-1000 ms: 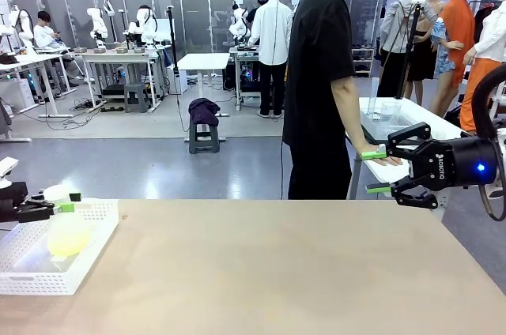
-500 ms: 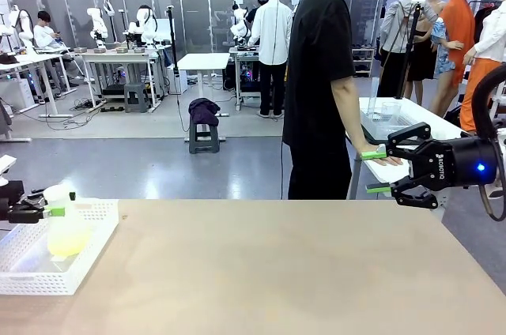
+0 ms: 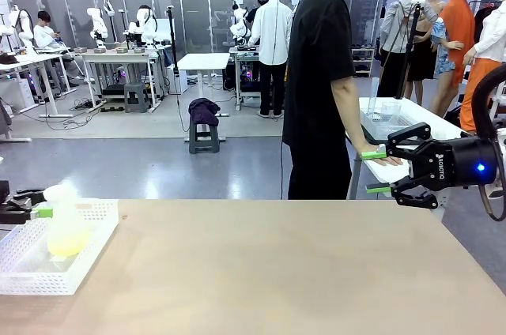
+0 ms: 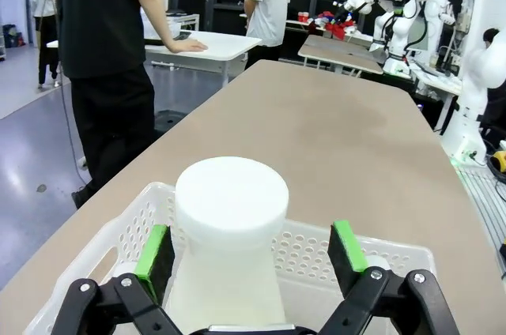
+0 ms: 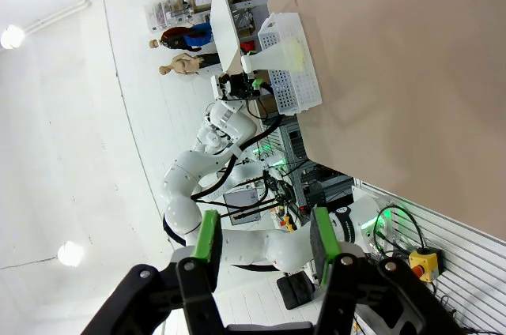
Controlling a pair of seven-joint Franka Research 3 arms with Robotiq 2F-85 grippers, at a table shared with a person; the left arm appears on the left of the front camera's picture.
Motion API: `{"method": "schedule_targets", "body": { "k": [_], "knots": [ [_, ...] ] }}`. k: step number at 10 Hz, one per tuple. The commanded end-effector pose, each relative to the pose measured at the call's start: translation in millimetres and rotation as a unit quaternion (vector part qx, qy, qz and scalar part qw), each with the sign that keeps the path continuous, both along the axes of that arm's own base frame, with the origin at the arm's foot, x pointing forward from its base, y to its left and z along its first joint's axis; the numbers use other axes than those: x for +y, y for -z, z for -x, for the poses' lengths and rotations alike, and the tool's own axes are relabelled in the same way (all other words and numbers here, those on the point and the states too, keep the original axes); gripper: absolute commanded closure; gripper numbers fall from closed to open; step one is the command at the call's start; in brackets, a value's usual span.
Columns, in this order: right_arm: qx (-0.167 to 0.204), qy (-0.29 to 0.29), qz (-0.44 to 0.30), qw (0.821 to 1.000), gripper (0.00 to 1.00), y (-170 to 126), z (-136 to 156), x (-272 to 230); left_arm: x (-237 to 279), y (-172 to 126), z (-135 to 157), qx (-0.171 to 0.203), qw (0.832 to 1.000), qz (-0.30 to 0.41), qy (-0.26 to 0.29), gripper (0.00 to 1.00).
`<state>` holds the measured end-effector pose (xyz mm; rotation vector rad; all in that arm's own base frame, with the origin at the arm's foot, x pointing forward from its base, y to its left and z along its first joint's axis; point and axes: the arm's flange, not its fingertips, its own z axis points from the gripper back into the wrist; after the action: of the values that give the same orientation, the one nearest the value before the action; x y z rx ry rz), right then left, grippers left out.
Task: Prepare the solutions needed for the experiment.
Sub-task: When the human places the Big flask in the center of the table, pick up the Big flask and place it in the left Organizing basket.
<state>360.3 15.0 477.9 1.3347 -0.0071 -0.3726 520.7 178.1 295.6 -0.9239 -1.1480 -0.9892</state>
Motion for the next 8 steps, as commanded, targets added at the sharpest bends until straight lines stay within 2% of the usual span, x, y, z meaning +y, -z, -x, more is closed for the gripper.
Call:
{"method": "schedule_targets", "body": {
  "k": [1,5,6,8],
  "knots": [
    [0.009,0.004,-0.008,1.0,0.42,-3.1,0.1,0.8,2.6,-13.9,14.2,0.004,1.0,-0.019,-0.022,0.0],
    [0.009,0.004,-0.008,1.0,0.42,-3.1,0.1,0.8,14.2,-31.5,23.2,0.003,0.998,-0.036,-0.05,0.0],
    [0.009,0.004,-0.008,1.0,0.42,-3.1,0.1,0.8,17.4,-25.3,16.1,-0.01,0.999,-0.017,-0.032,0.0],
    [0.009,0.004,-0.008,1.0,0.42,-3.1,0.1,0.8,17.4,-25.3,16.1,-0.01,0.999,-0.017,-0.032,0.0]
  ]
}}
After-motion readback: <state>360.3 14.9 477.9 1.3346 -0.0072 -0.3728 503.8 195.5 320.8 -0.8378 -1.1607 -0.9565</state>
